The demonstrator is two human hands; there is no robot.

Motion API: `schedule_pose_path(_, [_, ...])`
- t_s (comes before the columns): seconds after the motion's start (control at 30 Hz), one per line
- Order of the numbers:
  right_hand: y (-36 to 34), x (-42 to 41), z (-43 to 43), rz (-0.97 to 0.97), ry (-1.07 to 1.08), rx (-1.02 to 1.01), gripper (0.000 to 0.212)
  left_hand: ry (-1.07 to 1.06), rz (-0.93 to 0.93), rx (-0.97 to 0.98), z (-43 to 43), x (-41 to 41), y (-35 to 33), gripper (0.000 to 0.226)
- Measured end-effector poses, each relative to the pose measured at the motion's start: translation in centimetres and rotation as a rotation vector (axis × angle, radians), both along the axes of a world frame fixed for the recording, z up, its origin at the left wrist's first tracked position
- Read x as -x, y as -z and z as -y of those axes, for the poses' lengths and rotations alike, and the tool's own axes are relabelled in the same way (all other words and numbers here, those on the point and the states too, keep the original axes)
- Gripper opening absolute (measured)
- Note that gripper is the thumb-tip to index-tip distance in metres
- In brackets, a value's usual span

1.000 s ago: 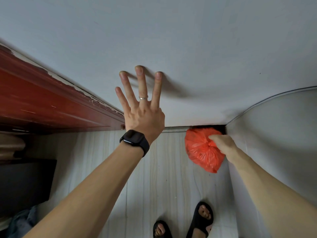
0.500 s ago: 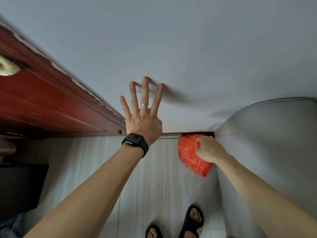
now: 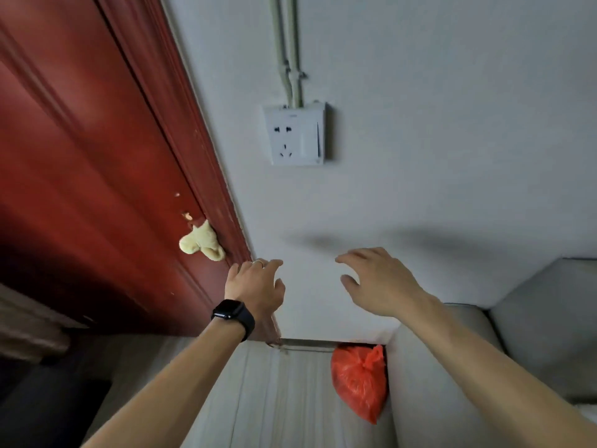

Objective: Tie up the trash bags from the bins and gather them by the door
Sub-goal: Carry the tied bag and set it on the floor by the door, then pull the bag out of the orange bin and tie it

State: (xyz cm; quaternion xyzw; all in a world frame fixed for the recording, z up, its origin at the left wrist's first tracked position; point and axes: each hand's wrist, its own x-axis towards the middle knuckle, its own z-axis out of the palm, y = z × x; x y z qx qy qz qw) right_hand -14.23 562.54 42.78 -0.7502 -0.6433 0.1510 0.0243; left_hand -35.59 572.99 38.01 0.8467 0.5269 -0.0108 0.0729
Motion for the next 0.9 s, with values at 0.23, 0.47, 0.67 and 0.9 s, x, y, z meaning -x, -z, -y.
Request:
schedule_pose_path(0.23, [-18.1, 6.0, 1.7, -0.01, -0.054, -0.336, 0.039, -0.084, 0.129, -0.174, 2.6, 8.5, -15.4, 0.043])
schedule_pose_path(0.47, [-23.6, 13.3, 0.7, -0.235, -0.321, -0.529, 0.032, -0.365, 0.194, -0.349, 7.7, 19.4, -22.9, 0.044])
schedule_pose_path(0.67, [-21.5, 21.9, 0.4, -0.384, -0.647, -0.493, 0.029, -0.697, 0.125, -0.359, 18.1, 27.8, -22.3, 0.041])
schedule_pose_path(0.9, [-16.9, 35.3, 7.9, -0.466, -1.082, -0.267, 0.029, -1.151, 0.03, -0.292, 38.9, 34.9, -19.2, 0.034])
